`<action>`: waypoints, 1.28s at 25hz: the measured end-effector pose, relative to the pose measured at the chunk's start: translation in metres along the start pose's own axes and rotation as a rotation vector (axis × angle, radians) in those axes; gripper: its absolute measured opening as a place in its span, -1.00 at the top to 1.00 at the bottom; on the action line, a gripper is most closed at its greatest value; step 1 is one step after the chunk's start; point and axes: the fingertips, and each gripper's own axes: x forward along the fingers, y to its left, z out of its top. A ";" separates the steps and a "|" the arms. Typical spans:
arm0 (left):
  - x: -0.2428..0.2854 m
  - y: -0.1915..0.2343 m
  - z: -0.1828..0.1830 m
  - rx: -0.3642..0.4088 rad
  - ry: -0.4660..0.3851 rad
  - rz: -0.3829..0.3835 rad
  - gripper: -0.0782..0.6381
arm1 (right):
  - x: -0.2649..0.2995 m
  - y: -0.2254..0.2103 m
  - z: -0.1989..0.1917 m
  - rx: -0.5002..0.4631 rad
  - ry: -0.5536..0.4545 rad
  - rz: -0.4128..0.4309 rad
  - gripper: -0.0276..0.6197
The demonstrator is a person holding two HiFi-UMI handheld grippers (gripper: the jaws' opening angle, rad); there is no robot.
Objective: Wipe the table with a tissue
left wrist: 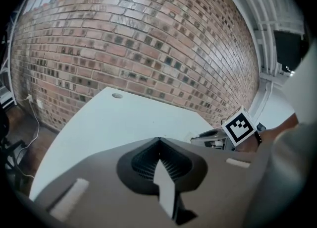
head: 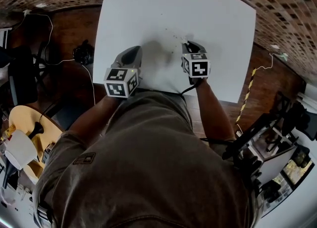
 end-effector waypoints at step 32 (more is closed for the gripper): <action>0.007 -0.003 -0.009 -0.008 0.014 0.041 0.78 | 0.016 0.010 -0.007 -0.036 0.037 0.078 0.76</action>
